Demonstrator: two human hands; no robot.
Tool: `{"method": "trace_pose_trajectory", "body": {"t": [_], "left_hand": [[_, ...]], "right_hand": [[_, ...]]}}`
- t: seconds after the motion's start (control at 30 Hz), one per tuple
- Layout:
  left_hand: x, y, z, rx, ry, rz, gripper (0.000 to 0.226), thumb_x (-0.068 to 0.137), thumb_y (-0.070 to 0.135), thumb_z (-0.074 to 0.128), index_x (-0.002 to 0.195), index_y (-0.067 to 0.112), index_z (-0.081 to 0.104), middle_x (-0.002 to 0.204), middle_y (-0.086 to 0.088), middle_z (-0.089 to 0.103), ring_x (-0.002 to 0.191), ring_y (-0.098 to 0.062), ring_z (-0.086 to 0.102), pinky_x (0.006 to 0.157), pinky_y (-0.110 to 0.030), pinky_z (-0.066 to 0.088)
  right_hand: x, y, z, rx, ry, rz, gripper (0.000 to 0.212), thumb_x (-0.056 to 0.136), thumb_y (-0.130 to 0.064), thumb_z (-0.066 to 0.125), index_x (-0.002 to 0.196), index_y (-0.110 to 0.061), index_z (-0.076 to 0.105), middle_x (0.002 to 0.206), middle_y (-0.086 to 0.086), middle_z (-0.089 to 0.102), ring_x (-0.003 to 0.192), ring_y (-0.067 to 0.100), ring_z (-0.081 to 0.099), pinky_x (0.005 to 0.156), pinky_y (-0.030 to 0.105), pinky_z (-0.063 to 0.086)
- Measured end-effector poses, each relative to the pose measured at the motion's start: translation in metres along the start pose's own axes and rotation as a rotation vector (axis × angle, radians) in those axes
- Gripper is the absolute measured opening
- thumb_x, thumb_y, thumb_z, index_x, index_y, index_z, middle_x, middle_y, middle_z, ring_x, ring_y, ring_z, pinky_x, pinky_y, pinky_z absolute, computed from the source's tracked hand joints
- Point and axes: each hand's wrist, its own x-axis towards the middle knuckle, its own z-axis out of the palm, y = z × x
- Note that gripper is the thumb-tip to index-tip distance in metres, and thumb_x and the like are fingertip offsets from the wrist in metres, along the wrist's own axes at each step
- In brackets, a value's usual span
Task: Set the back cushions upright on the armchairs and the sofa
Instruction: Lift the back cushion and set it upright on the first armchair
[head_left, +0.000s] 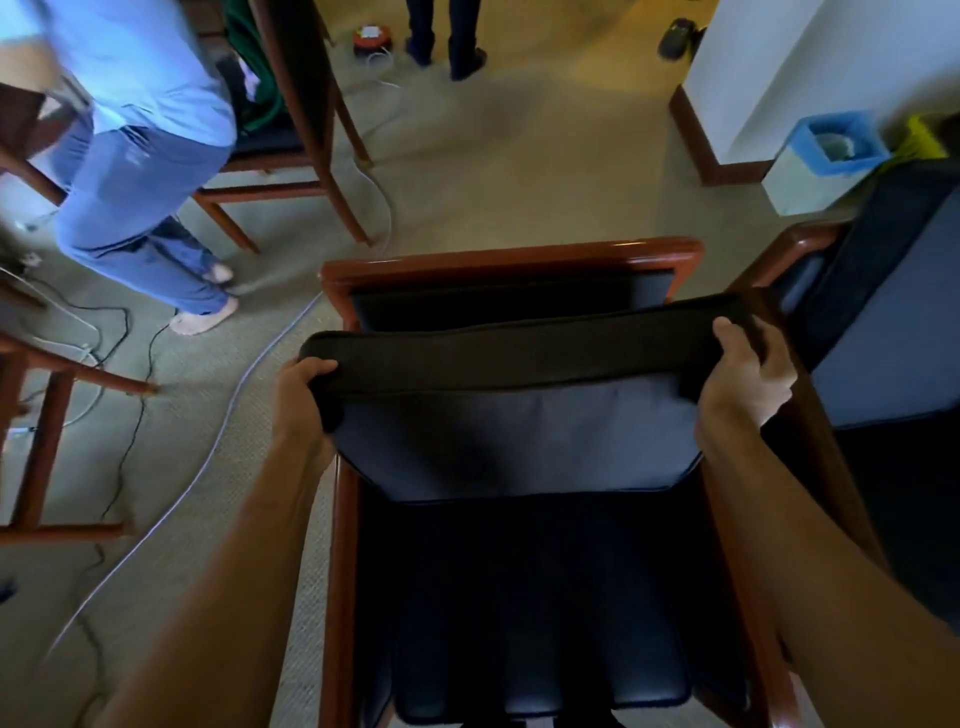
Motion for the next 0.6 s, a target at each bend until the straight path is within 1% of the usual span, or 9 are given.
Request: {"method": "trace_pose_trajectory", "body": {"t": [0.07,0.13,0.2,0.23,0.27,0.33,0.43,0.53,0.6], "left_hand": [[0.013,0.005,0.011,-0.009,0.005,-0.015,0.030,0.080,0.016,0.066,0.108,0.009,0.070,0.092,-0.008,0.074,0.078,-0.022,0.071,0.059,-0.026,0.057],[0.029,0.011,0.021,-0.005,0.021,-0.002,0.037,0.073,0.019,0.070,0.109,0.009,0.071,0.096,-0.010,0.074,0.085,-0.026,0.071,0.063,-0.028,0.058],[0.045,0.019,0.033,0.020,0.044,0.057,0.044,0.064,0.024,0.078,0.105,0.010,0.071,0.099,-0.012,0.073,0.092,-0.031,0.070,0.073,-0.035,0.058],[0.053,0.023,0.039,0.038,0.052,0.081,0.052,0.058,0.027,0.082,0.106,0.008,0.072,0.102,-0.015,0.074,0.096,-0.034,0.071,0.079,-0.041,0.058],[0.061,0.026,0.045,0.046,0.059,0.100,0.058,0.056,0.030,0.085,0.108,0.006,0.074,0.107,-0.017,0.077,0.100,-0.037,0.073,0.086,-0.046,0.059],[0.075,0.029,0.057,0.070,0.073,0.138,0.061,0.061,0.034,0.089,0.113,0.006,0.078,0.116,-0.016,0.080,0.111,-0.036,0.075,0.097,-0.048,0.060],[0.092,0.025,0.069,0.111,0.087,0.171,0.055,0.064,0.033,0.092,0.113,0.012,0.078,0.117,-0.014,0.080,0.113,-0.034,0.075,0.098,-0.048,0.061],[0.107,0.013,0.072,0.133,0.111,0.177,0.046,0.069,0.023,0.093,0.110,0.010,0.078,0.113,-0.016,0.081,0.105,-0.034,0.078,0.096,-0.051,0.063],[0.114,0.002,0.075,0.157,0.122,0.179,0.042,0.073,0.020,0.092,0.110,0.010,0.077,0.104,-0.011,0.082,0.094,-0.025,0.078,0.088,-0.044,0.065]], "right_hand": [[0.016,-0.003,0.018,-0.011,-0.041,-0.006,0.037,0.085,-0.036,0.073,0.121,-0.030,0.073,0.098,-0.016,0.064,0.084,-0.005,0.058,0.067,0.010,0.042],[0.031,-0.006,0.034,-0.024,-0.069,-0.016,0.027,0.085,-0.034,0.072,0.111,-0.030,0.073,0.096,-0.015,0.065,0.082,-0.005,0.058,0.060,0.005,0.041],[0.045,-0.009,0.047,-0.019,-0.090,-0.016,0.016,0.085,-0.033,0.072,0.100,-0.034,0.068,0.091,-0.019,0.063,0.081,-0.004,0.059,0.063,0.007,0.045],[0.051,-0.011,0.054,-0.011,-0.100,-0.009,0.017,0.084,-0.033,0.073,0.099,-0.036,0.065,0.090,-0.021,0.061,0.081,-0.004,0.059,0.067,0.010,0.048],[0.057,-0.012,0.060,0.005,-0.108,0.002,0.020,0.084,-0.032,0.073,0.100,-0.037,0.064,0.090,-0.023,0.058,0.082,-0.005,0.059,0.070,0.012,0.049],[0.068,-0.011,0.073,0.040,-0.117,0.010,0.024,0.085,-0.031,0.075,0.105,-0.037,0.062,0.092,-0.024,0.054,0.082,-0.007,0.057,0.067,0.008,0.046],[0.084,0.002,0.090,0.015,-0.115,-0.027,0.022,0.086,-0.031,0.074,0.106,-0.031,0.066,0.093,-0.022,0.056,0.080,-0.009,0.058,0.069,0.007,0.047],[0.093,0.021,0.106,-0.052,-0.116,-0.058,0.047,0.082,-0.039,0.073,0.126,-0.022,0.072,0.109,-0.013,0.070,0.095,0.001,0.066,0.086,0.017,0.055],[0.097,0.038,0.111,-0.066,-0.119,-0.060,0.054,0.082,-0.042,0.072,0.132,-0.025,0.070,0.116,-0.008,0.072,0.097,0.002,0.067,0.089,0.017,0.055]]}}
